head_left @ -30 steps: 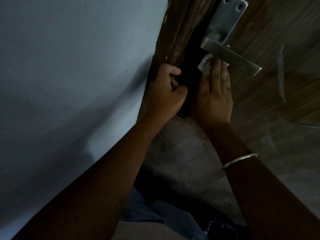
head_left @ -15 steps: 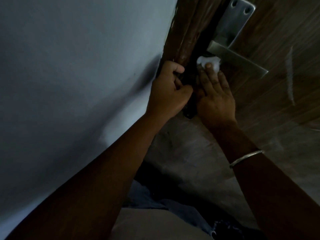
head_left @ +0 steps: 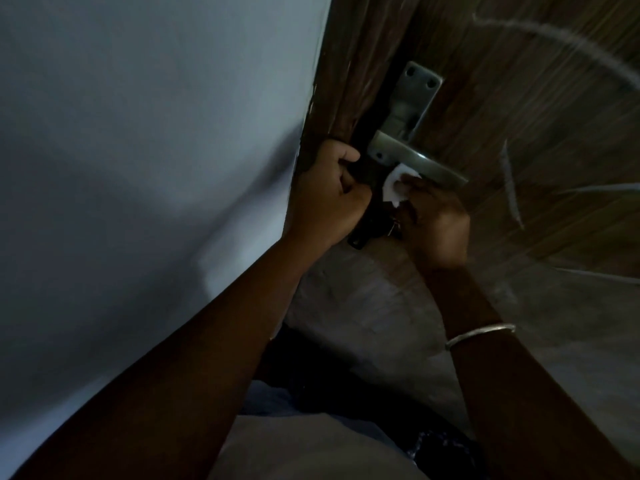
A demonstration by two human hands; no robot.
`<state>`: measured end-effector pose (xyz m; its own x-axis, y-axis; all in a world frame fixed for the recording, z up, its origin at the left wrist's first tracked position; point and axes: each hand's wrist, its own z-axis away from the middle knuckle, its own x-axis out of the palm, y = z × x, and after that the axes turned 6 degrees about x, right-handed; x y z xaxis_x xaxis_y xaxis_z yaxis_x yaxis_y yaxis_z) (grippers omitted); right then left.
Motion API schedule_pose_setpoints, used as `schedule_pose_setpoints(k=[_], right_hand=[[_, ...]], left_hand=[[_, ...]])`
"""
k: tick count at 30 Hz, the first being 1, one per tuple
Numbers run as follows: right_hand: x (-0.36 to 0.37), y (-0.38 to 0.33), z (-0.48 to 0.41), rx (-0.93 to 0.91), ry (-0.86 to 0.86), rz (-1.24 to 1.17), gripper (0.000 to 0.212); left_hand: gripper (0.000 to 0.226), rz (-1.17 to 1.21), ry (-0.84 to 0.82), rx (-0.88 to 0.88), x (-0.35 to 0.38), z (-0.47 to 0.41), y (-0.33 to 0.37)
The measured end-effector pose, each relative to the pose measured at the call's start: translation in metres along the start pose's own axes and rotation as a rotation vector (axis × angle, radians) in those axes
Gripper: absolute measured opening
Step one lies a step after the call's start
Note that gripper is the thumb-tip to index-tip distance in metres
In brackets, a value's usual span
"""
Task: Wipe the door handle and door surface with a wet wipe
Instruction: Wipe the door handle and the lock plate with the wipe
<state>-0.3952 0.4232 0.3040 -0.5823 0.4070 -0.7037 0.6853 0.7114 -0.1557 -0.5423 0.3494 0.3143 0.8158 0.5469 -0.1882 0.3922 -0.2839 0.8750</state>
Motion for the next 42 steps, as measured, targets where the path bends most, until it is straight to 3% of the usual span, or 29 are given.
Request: schedule_pose_setpoints(k=[6,8,11,17,19,24,29,33,37,42], right_hand=[[-0.02,-0.027,0.017,0.752,0.173,-0.538,0.022],[-0.031,-0.029,0.012,0.876,0.23,-0.635,0.027],[-0.047,-0.029,0.003,0.872,0.275,-0.69,0.037],[-0.072,-0.024,-0.005,0.871,0.387,-0.567,0.032],[-0.079,-0.026,-0.015,0.781,0.302,-0.532,0.027],[-0.086,-0.035,-0.048,0.369,-0.112,-0.086,0.02],[-0.089,-0.031,-0.058,0.333,-0.337,-0.008,0.022],[-0.091,-0.032,-0.056,0.468,-0.301,-0.084,0.034],[-0.084,-0.033,-0.059,0.586,-0.237,-0.091,0.033],[-0.078,-0.031,-0.064,0.52,-0.356,-0.047,0.026]], left_hand=[[0.035,0.053,-0.072,0.016,0.006,-0.012,0.018],[0.036,0.057,-0.097,0.033,0.008,-0.016,0.023],[0.038,0.036,-0.137,0.057,0.01,-0.021,0.025],[0.05,-0.029,-0.129,0.06,0.009,-0.018,0.025],[0.05,-0.042,-0.109,0.055,0.009,-0.018,0.027],[0.04,-0.09,-0.073,0.104,0.009,-0.018,0.032],[0.043,-0.159,-0.163,0.105,0.002,-0.023,0.028],[0.042,-0.195,-0.175,0.127,0.004,-0.025,0.028],[0.046,-0.201,-0.222,0.151,0.004,-0.022,0.028],[0.046,-0.172,-0.23,0.143,0.0,-0.026,0.024]])
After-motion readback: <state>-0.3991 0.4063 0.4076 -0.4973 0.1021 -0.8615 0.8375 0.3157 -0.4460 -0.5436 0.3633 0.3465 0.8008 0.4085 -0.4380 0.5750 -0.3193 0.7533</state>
